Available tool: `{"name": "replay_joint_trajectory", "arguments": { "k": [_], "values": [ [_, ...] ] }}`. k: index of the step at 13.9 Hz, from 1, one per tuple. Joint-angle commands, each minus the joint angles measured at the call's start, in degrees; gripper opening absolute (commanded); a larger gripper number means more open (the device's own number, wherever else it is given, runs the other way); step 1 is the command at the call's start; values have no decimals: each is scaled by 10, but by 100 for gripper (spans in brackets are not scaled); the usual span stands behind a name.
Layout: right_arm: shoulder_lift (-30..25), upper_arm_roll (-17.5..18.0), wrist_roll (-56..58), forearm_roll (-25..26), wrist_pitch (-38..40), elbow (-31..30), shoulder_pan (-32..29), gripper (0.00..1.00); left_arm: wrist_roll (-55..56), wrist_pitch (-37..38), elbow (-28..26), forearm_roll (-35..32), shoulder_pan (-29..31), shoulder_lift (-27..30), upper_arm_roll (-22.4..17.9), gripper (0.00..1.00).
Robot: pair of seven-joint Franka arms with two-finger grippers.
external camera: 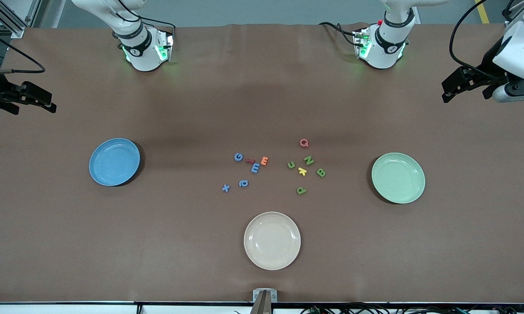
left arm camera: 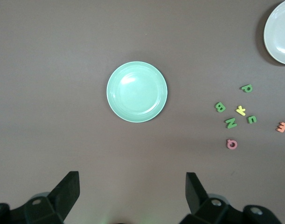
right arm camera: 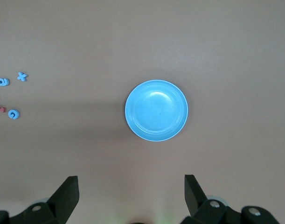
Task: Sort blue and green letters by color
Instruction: 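Reach the left gripper to the green B while the right gripper moves in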
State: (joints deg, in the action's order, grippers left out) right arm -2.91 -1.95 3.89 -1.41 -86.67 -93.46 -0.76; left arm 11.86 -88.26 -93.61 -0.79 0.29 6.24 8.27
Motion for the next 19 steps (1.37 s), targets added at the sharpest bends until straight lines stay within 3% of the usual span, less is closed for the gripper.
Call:
{"name": "replay_joint_trajectory", "arguments": {
  "k": [1, 5, 10, 15, 19],
  "values": [
    [-14, 3, 2, -8, 1, -10, -6, 100, -4, -7, -8, 5, 3, 9, 0, 100],
    [-14, 3, 2, -8, 0, -9, -6, 100, -4, -7, 15, 0, -1, -30, 2, 100],
    [2, 1, 1, -9, 12, 24, -23, 100, 7, -37, 3, 7, -10, -97, 10, 100],
    [72, 1, 6, -11, -31, 28, -43, 100, 50, -164, -59, 8, -13, -157, 39, 100],
    [131, 1, 9, -14, -36, 36, -48, 100, 227, -304, -126, 4, -26, -219, 77, 100]
  ]
}}
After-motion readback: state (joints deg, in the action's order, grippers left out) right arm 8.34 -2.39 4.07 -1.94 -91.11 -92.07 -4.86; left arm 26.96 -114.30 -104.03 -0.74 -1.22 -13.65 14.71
